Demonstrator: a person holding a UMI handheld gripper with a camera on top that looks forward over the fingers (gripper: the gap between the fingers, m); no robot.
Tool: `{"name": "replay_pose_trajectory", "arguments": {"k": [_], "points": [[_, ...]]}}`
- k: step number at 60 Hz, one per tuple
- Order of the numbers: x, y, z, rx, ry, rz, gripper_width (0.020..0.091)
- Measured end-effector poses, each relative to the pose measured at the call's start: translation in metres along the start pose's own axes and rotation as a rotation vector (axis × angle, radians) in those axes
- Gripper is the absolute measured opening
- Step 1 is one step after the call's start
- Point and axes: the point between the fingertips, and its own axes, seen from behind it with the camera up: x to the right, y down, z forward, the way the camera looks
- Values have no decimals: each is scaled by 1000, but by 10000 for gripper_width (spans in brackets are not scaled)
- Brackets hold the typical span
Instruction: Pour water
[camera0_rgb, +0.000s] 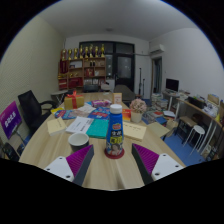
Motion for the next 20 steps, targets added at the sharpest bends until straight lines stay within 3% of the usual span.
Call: {"name": "replay_pose_trajectory", "arguments": {"k": [20], "points": [[-44,-36,-224,43,64,-62,833]]}}
